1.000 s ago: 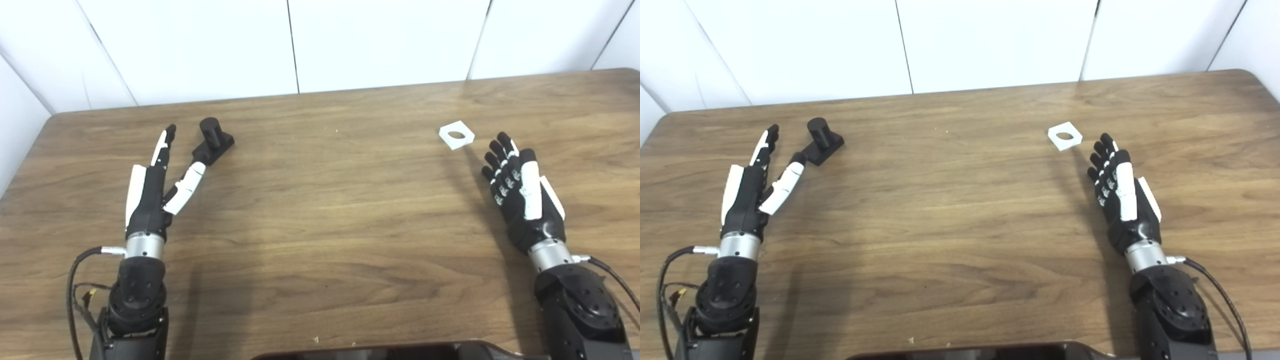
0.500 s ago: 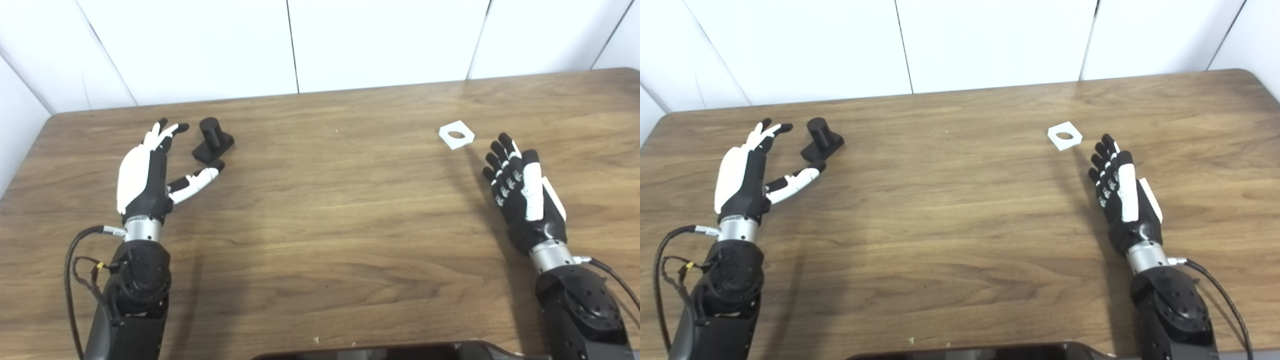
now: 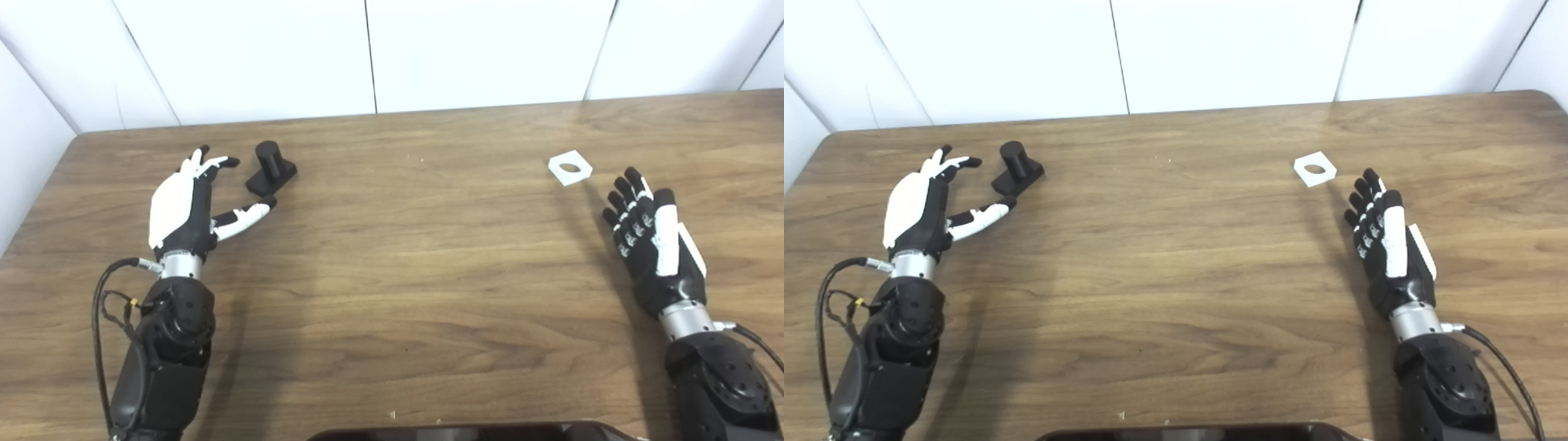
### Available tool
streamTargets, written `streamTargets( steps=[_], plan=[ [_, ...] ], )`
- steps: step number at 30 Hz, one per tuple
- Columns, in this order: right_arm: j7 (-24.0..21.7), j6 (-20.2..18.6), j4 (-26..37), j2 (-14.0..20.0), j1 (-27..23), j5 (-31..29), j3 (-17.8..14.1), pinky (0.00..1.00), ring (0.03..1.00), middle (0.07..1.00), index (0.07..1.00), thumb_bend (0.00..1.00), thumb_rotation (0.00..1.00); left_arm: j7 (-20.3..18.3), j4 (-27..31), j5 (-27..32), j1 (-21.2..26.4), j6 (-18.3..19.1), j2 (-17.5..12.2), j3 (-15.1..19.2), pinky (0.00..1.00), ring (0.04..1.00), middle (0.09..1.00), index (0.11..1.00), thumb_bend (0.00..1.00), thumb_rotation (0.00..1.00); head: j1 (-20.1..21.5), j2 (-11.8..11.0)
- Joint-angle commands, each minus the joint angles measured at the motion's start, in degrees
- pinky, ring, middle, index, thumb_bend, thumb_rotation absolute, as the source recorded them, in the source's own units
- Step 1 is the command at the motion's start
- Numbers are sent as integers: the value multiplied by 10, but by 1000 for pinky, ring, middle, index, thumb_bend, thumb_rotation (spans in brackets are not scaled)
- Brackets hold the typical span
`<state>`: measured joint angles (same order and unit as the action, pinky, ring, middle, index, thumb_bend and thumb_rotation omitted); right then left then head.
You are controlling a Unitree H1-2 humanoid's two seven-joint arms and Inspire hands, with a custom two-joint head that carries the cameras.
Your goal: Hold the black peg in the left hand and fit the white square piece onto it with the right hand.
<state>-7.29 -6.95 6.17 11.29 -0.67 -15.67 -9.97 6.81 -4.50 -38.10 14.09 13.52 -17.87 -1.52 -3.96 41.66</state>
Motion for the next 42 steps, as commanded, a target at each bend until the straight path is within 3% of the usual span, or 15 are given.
streamTargets(
  steps=[1,15,42],
  plan=[
    [-7,15,12,8,-9,-3,-2,1000,1000,1000,1000,627,1000,24,-2,-12,34,-18,-22,0,1000,1000,1000,799,719,480,-1,1],
    [-14,19,15,10,-4,-6,-1,1000,1000,1000,1000,598,1000,48,-87,-19,86,-28,-34,-22,1000,1000,1000,802,752,534,0,-6],
    [-15,19,17,8,7,-10,-5,1000,1000,1000,1000,598,1000,-8,-136,-11,161,41,-33,-59,1000,1000,985,742,783,533,-1,-8]
  ],
)
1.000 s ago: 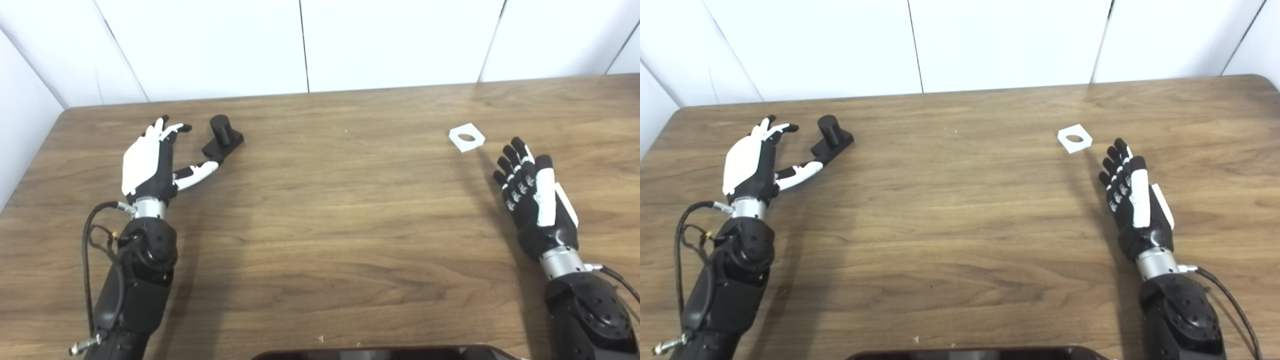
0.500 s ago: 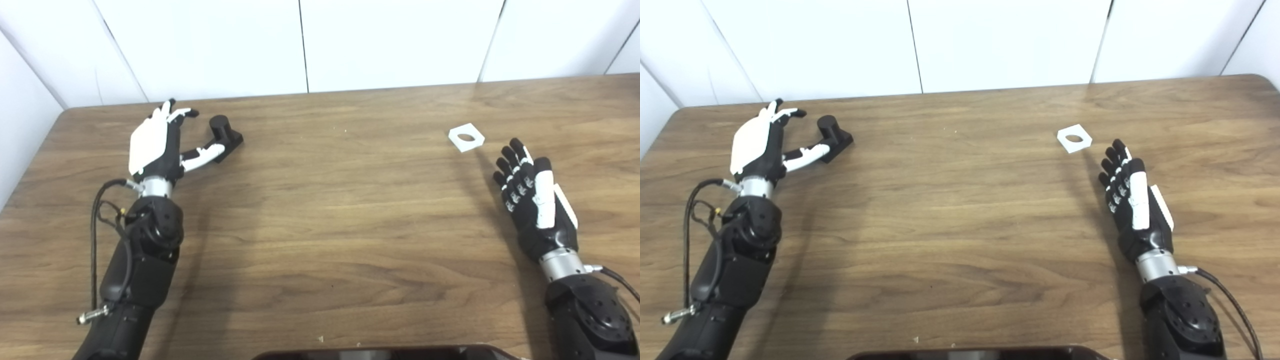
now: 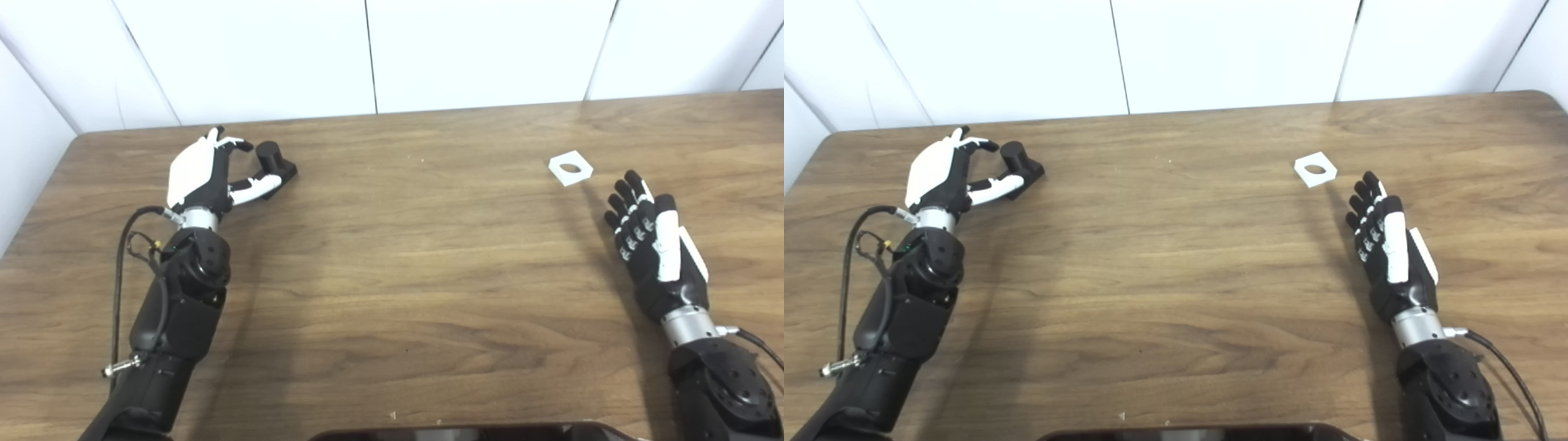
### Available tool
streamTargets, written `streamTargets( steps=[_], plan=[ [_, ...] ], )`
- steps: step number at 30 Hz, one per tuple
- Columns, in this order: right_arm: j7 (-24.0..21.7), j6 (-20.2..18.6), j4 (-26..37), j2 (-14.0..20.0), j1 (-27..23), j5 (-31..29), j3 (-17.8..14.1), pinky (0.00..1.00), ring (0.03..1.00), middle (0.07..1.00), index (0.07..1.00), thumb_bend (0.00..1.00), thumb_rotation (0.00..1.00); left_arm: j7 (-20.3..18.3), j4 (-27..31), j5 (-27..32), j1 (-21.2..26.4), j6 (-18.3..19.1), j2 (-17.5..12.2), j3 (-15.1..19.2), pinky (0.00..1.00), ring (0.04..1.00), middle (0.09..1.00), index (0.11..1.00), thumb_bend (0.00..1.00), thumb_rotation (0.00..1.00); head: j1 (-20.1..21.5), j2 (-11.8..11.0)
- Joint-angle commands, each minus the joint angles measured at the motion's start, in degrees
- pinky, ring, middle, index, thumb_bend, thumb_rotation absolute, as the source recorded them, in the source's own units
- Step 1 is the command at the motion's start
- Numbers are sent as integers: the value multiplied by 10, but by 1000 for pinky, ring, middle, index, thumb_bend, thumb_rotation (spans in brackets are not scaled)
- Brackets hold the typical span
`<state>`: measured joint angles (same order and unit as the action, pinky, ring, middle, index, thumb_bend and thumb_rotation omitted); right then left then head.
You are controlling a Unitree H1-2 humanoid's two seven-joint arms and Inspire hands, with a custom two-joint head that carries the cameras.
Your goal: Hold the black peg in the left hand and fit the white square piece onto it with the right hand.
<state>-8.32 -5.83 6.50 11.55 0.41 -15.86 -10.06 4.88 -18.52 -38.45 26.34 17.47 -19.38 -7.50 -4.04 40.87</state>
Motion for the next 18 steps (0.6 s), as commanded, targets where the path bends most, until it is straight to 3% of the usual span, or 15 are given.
streamTargets(
  steps=[1,18],
  plan=[
    [-6,8,13,6,-4,-10,-5,1000,1000,1000,1000,600,1000,12,1,-8,39,1,-18,0,1000,1000,984,740,786,536,-1,1],
    [-7,10,10,17,-10,-13,-11,1000,1000,1000,1000,623,1000,-7,-7,-11,43,36,-23,-25,1000,1000,985,730,770,502,-7,6]
  ],
)
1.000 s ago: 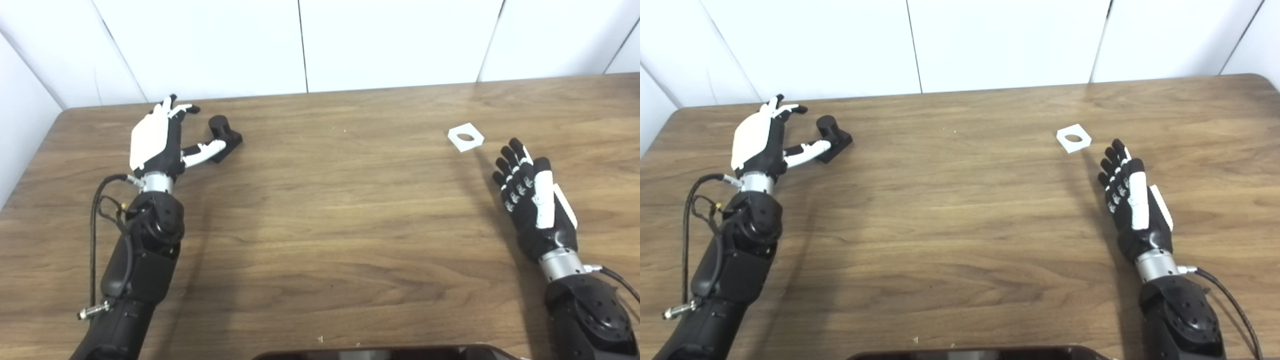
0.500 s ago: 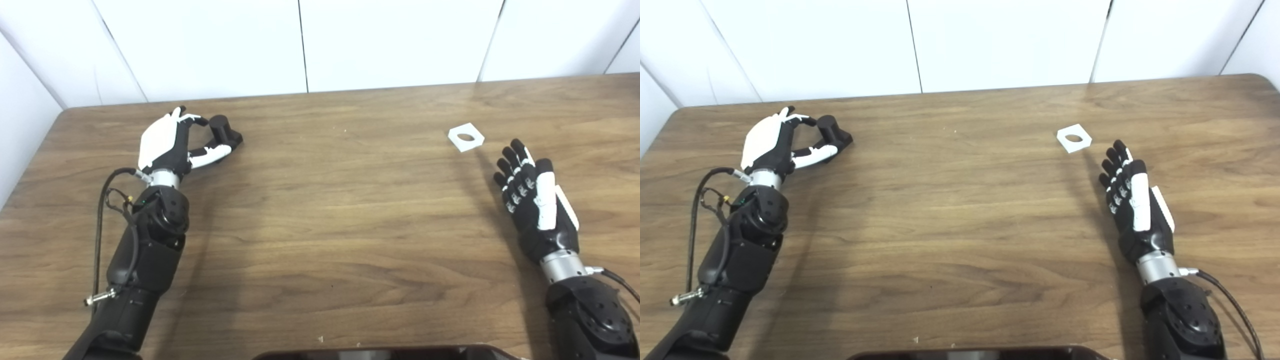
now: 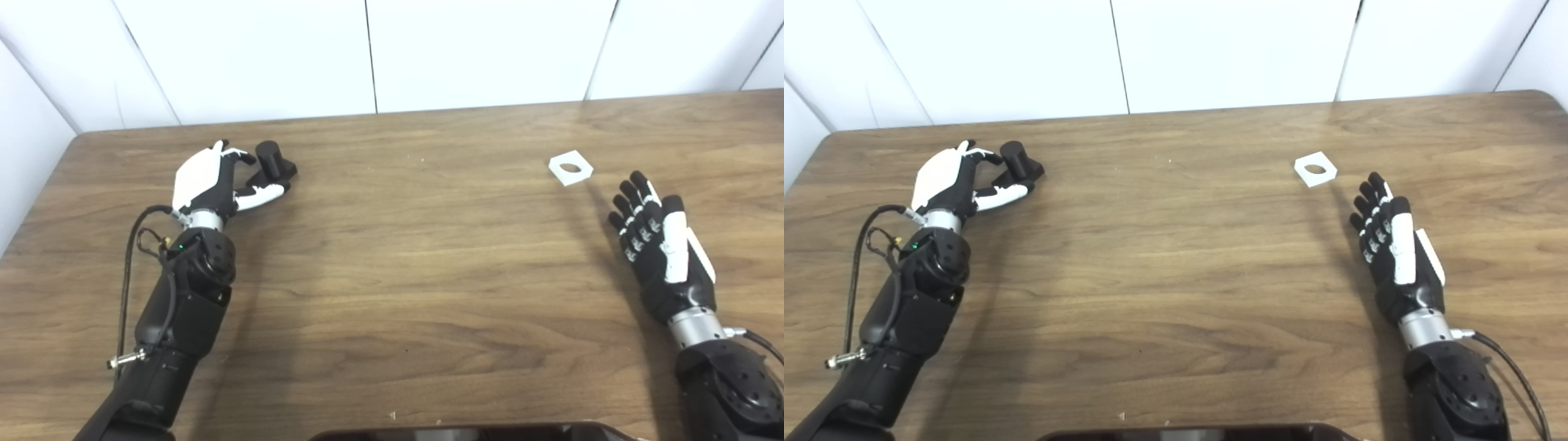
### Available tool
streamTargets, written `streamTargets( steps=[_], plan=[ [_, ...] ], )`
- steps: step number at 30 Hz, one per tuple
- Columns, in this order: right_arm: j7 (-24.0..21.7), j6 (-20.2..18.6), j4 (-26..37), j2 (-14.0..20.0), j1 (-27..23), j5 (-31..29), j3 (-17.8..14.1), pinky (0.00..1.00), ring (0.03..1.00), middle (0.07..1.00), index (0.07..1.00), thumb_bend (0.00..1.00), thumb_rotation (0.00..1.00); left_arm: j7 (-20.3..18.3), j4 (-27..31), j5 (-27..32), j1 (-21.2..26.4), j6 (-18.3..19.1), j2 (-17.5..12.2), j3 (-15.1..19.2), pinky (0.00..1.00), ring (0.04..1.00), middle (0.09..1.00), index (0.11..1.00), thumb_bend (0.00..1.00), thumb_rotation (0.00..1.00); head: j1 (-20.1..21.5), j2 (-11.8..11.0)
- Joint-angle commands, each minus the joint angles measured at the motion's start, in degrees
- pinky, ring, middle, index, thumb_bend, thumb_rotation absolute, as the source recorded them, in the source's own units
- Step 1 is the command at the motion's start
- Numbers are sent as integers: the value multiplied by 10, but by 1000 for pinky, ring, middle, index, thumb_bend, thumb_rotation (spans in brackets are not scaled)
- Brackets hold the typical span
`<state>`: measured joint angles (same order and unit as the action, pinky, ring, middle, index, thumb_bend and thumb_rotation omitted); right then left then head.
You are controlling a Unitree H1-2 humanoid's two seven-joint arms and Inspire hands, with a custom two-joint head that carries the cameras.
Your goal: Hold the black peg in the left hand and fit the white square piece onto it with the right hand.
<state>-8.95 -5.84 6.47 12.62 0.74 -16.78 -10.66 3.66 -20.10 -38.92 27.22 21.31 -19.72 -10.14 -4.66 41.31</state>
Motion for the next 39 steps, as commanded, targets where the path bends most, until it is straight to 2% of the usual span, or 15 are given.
streamTargets(
  steps=[1,12,21,29,39],
  plan=[
    [-1,9,11,6,-13,-5,-5,1000,1000,1000,1000,623,1000,5,9,-5,34,-2,-20,2,1000,1000,983,728,771,498,-1,2],
    [-2,6,15,10,-9,-3,-5,1000,1000,1000,1000,620,1000,1,2,-15,36,5,-27,-12,1000,1000,969,728,787,484,-2,4],
    [-7,-2,24,13,-7,-14,-6,1000,1000,1000,1000,646,1000,-5,0,-16,36,12,-27,-16,1000,1000,955,697,779,348,-2,6],
    [-5,-10,32,14,-7,-15,-7,1000,1000,1000,1000,646,1000,-1,1,-14,34,14,-26,-17,1000,1000,949,682,767,312,-2,7],
    [-9,-12,31,15,-7,-18,-7,1000,1000,1000,1000,641,1000,10,-4,-12,31,-1,-28,-17,1000,1000,949,657,759,301,-3,6]
  ],
)
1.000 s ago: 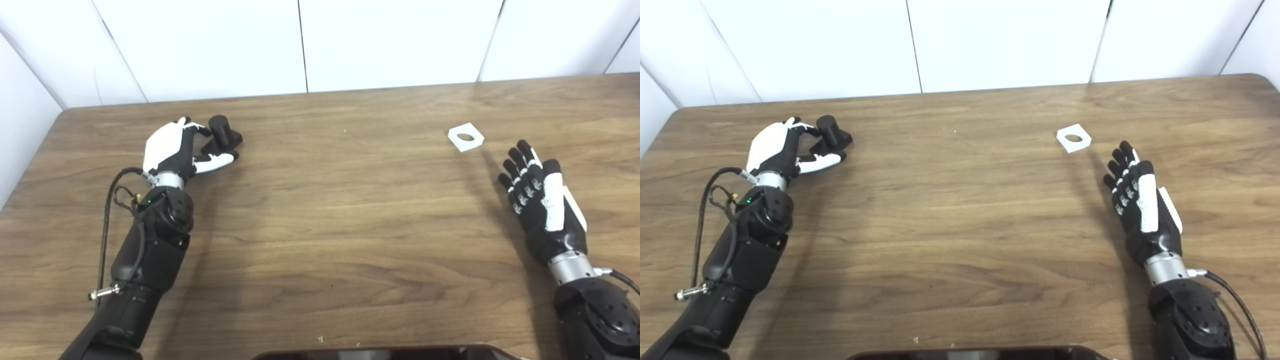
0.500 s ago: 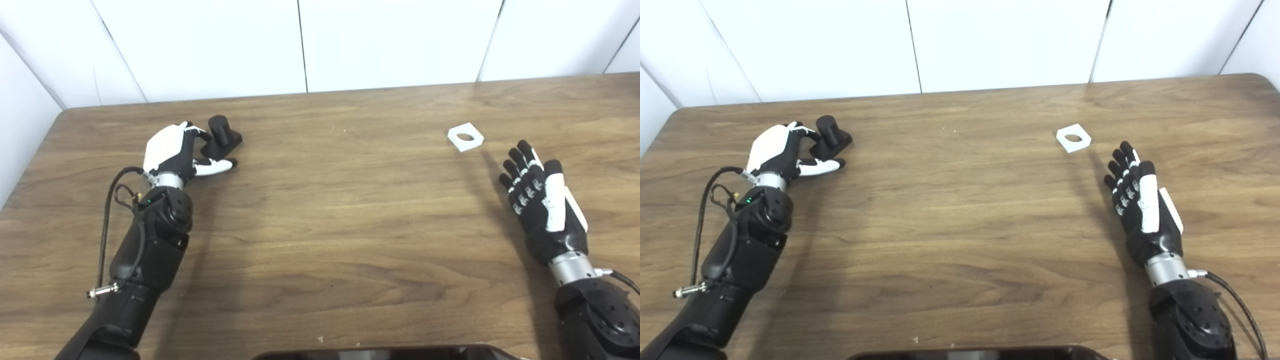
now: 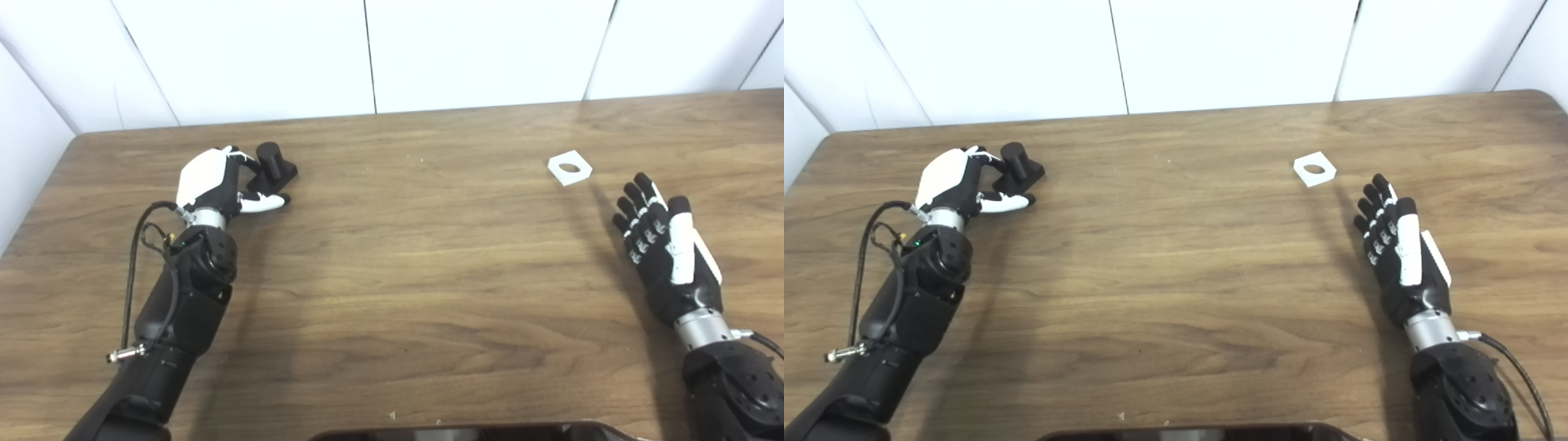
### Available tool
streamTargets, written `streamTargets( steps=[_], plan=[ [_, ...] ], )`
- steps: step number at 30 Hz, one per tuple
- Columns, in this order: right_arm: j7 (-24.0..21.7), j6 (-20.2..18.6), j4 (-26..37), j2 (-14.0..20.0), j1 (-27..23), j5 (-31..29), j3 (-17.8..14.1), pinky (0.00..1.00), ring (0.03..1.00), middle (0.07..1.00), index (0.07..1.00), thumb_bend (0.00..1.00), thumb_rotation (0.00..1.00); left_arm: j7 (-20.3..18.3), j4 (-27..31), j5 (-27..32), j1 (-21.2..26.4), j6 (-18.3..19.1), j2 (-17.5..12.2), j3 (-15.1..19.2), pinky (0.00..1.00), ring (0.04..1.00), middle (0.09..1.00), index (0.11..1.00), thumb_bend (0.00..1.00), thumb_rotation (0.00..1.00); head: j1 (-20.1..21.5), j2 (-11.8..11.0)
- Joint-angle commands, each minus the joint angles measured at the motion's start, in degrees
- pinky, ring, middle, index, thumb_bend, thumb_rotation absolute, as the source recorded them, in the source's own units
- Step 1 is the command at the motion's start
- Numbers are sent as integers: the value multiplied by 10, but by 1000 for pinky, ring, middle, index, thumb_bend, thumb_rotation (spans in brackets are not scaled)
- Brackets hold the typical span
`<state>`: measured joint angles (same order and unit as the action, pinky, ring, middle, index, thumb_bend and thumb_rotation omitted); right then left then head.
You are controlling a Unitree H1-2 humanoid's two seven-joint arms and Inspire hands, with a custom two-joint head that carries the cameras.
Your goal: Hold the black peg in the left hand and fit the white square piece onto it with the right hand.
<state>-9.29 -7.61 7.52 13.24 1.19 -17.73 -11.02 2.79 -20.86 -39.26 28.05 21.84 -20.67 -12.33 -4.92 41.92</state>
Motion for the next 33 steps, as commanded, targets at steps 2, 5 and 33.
streamTargets(
  steps=[2,5,33],
  plan=[
    [-7,5,20,9,-12,-9,-3,1000,1000,1000,1000,644,1000,19,3,-8,22,-7,-18,5,1000,1000,948,655,753,302,-1,0],
    [-7,5,21,9,-11,-10,-3,1000,1000,1000,1000,642,1000,20,2,-6,22,-8,-17,7,1000,1000,947,653,740,307,-1,0],
    [-5,11,13,9,-17,-9,-6,1000,1000,1000,1000,655,1000,-3,17,2,24,15,-15,9,1000,1000,956,579,569,187,-4,1]
  ],
)
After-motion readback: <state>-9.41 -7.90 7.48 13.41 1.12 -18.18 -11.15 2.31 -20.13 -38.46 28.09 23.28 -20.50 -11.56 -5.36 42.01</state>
